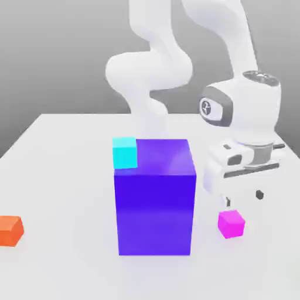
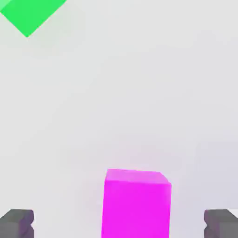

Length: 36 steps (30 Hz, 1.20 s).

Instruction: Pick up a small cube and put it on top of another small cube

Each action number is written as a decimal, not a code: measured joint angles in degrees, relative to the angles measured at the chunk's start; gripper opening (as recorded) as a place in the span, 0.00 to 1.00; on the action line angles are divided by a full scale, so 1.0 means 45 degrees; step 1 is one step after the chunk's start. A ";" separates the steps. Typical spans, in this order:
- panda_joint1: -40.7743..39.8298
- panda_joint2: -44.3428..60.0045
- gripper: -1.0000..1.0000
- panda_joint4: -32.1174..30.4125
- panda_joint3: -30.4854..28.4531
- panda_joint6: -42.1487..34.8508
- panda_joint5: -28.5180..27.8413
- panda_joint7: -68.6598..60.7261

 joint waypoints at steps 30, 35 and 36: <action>0.0795 0.1162 0.00 0.4460 -0.0101 -0.3392 0.0278 -0.5343; 0.0751 0.2226 0.00 0.6778 0.0268 -0.4729 -0.0125 -0.7645; 0.0752 0.2447 0.00 0.7233 0.0340 -0.4983 -0.0207 -0.8097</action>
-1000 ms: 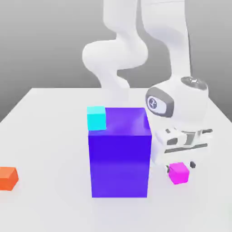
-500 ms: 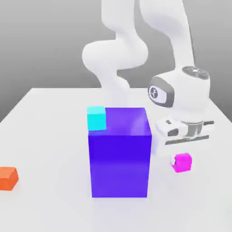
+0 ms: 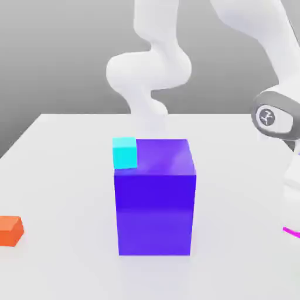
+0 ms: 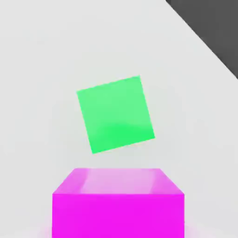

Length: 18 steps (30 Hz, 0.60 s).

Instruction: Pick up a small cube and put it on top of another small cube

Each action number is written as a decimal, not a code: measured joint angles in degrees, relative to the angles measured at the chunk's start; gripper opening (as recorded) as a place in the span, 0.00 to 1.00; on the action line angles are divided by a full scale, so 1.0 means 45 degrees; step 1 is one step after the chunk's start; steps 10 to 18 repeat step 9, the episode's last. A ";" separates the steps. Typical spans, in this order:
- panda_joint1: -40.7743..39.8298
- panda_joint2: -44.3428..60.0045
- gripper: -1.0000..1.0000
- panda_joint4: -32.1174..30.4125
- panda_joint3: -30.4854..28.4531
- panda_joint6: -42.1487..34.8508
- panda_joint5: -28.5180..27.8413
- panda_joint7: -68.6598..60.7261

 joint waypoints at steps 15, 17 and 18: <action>0.0456 0.2105 1.00 0.1131 -0.0419 0.0891 -0.0908 -0.0508; 0.0456 0.2105 1.00 0.1131 -0.0419 0.0891 -0.0908 -0.0508; 0.0456 0.2105 1.00 0.1131 -0.0419 0.0891 -0.0908 -0.0508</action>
